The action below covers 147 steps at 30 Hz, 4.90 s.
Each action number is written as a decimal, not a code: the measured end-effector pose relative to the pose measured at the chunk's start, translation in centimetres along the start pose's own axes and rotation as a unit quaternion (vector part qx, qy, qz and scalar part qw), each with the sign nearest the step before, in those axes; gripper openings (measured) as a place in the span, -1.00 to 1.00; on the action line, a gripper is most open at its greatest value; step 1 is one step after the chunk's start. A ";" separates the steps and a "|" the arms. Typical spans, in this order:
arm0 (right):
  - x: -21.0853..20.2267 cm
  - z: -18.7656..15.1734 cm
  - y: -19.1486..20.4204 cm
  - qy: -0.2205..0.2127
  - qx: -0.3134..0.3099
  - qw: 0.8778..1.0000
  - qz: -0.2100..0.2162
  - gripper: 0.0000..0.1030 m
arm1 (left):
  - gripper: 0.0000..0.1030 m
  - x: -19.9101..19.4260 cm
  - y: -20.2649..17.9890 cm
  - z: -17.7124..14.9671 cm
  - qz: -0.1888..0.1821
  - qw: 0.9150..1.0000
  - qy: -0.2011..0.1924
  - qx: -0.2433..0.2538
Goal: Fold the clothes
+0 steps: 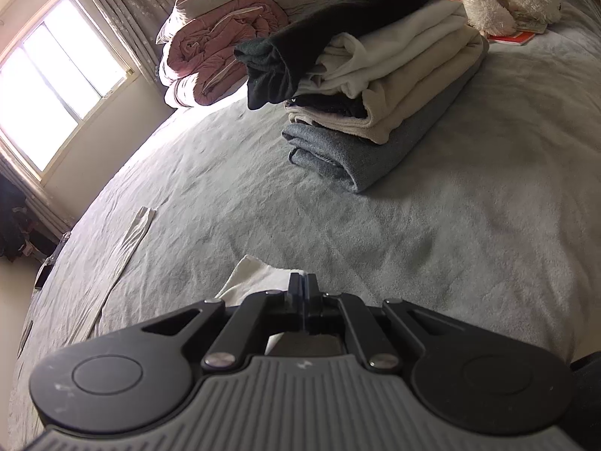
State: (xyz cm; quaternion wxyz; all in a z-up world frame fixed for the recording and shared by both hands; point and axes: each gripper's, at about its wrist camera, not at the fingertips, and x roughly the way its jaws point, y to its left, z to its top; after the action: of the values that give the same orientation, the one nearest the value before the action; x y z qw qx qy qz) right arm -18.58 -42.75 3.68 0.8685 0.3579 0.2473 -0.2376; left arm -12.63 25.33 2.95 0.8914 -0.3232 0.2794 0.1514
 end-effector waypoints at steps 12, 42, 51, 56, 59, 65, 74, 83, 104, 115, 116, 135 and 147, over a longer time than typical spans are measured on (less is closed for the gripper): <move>-0.6 1.2 1.2 -0.024 -0.002 0.999 0.021 -0.98 | -0.97 -0.9 0.3 0.6 -0.015 1.000 -0.001 -0.021; 8.2 9.3 13.1 -0.074 -0.048 0.994 0.057 -0.98 | -0.97 1.6 -3.6 6.1 -0.043 0.998 0.038 -0.038; 12.7 10.8 17.5 -0.059 -0.066 0.995 0.053 -0.98 | -0.97 4.0 -5.7 8.2 -0.033 0.998 0.046 -0.021; 16.1 11.5 20.3 -0.041 -0.081 0.995 0.042 -0.98 | -0.97 5.9 -6.6 9.5 -0.018 0.998 0.058 -0.027; 18.3 11.9 22.1 -0.029 -0.086 0.995 0.034 -0.98 | -0.97 7.1 -7.2 10.2 -0.013 0.998 0.063 -0.027; 21.2 11.7 26.0 -0.024 -0.124 0.991 0.030 -0.98 | -0.96 8.9 -7.7 11.5 -0.008 0.998 0.059 -0.037; 26.4 11.1 29.8 0.014 -0.132 0.990 0.037 -0.97 | -0.96 11.2 -8.1 12.6 0.013 0.997 0.068 -0.035; 28.4 10.8 31.7 0.020 -0.145 0.989 0.032 -0.98 | -0.97 13.3 -7.6 13.6 0.018 0.995 0.085 -0.052; 29.2 11.1 33.2 0.031 -0.115 0.992 0.045 -0.97 | -0.97 7.8 -5.8 10.3 0.021 0.984 0.111 -0.139; 29.6 10.5 33.3 0.023 -0.078 0.996 0.025 -0.98 | -0.96 13.1 -7.8 13.1 0.113 0.979 0.099 -0.136; 29.7 10.4 33.4 0.023 -0.077 0.996 0.023 -0.98 | -0.96 13.9 -7.7 13.1 0.120 0.977 0.104 -0.139; 30.7 10.8 34.0 0.031 -0.024 0.999 0.017 -0.98 | -0.88 16.8 -6.4 13.8 0.111 0.971 0.127 -0.167; 30.6 11.1 34.4 0.006 -0.025 1.000 -0.003 -0.98 | -0.93 17.6 -5.4 14.0 0.091 0.972 0.127 -0.176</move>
State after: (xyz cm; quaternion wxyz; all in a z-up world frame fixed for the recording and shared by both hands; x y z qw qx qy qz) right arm 27.95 -36.46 9.59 0.8752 0.3365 0.2593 -0.2316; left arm 9.43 32.16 4.03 0.7604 -0.4644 0.3877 0.2362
